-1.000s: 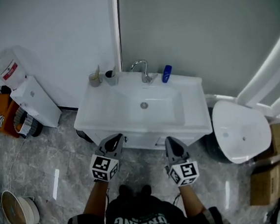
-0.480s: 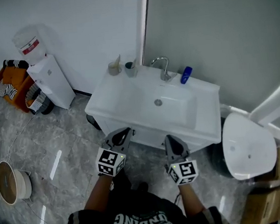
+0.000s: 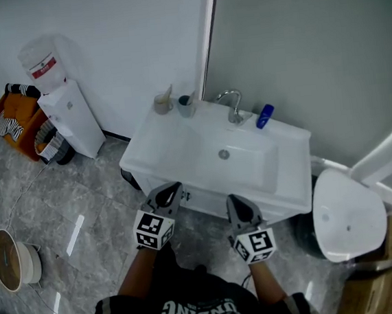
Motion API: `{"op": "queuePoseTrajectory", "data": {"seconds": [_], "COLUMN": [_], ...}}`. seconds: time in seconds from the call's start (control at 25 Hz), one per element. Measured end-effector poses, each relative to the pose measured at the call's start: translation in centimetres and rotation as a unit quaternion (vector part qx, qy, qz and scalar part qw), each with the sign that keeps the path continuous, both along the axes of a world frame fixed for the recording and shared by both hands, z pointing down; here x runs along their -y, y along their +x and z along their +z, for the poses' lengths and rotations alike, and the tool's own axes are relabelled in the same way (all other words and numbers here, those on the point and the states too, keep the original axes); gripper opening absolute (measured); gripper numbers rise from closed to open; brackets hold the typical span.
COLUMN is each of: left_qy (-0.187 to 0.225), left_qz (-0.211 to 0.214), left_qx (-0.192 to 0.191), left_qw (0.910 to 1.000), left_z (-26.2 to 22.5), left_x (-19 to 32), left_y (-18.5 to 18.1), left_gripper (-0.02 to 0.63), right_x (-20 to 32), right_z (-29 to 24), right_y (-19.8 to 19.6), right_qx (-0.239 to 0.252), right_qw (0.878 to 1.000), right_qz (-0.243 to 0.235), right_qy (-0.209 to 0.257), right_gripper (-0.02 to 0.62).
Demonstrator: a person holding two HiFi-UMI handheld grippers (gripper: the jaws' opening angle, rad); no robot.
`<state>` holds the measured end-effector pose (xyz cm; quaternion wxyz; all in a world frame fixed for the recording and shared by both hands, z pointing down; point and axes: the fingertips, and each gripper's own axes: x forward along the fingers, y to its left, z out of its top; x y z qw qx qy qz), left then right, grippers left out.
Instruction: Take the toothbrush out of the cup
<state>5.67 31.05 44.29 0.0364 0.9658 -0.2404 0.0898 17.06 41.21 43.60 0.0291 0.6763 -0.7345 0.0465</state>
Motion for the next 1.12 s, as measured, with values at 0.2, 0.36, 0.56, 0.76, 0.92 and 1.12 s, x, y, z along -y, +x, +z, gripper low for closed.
{"op": "queuePoseTrajectory", "data": {"seconds": [0.2,0.36,0.56,0.76,0.92,1.12], "left_qy": [-0.010,-0.022,-0.030,-0.041,-0.040,-0.036], "left_qz": [0.017,0.037,0.061,0.081,0.096,0.108], "left_qx": [-0.003,0.000,0.000,0.001,0.003,0.006], "left_qw": [0.9998,0.9991,0.9977,0.9959,0.9946,0.9935], "left_z": [0.5,1.3,1.7,2.0,1.8,1.6], "left_x": [3.7,7.7,13.4,18.7,22.2,26.8], "left_y": [1.1,1.9,2.6,3.6,3.5,2.8], "left_gripper": [-0.002,-0.002,-0.002,-0.002,-0.002,-0.002], "right_x": [3.4,7.1,12.2,17.3,21.1,26.2], "right_z": [0.4,0.7,1.2,1.2,0.8,1.1], "right_y": [-0.1,-0.2,-0.3,0.0,-0.4,-1.7], "right_qx": [0.005,0.005,0.013,0.021,0.025,0.002], "right_qw": [1.000,1.000,0.999,0.997,0.996,0.996], "right_qz": [0.002,0.015,0.040,0.060,0.073,0.078], "right_qy": [-0.006,-0.015,-0.029,-0.040,-0.042,-0.046], "right_gripper": [-0.005,-0.005,-0.005,-0.005,-0.005,-0.005]}}
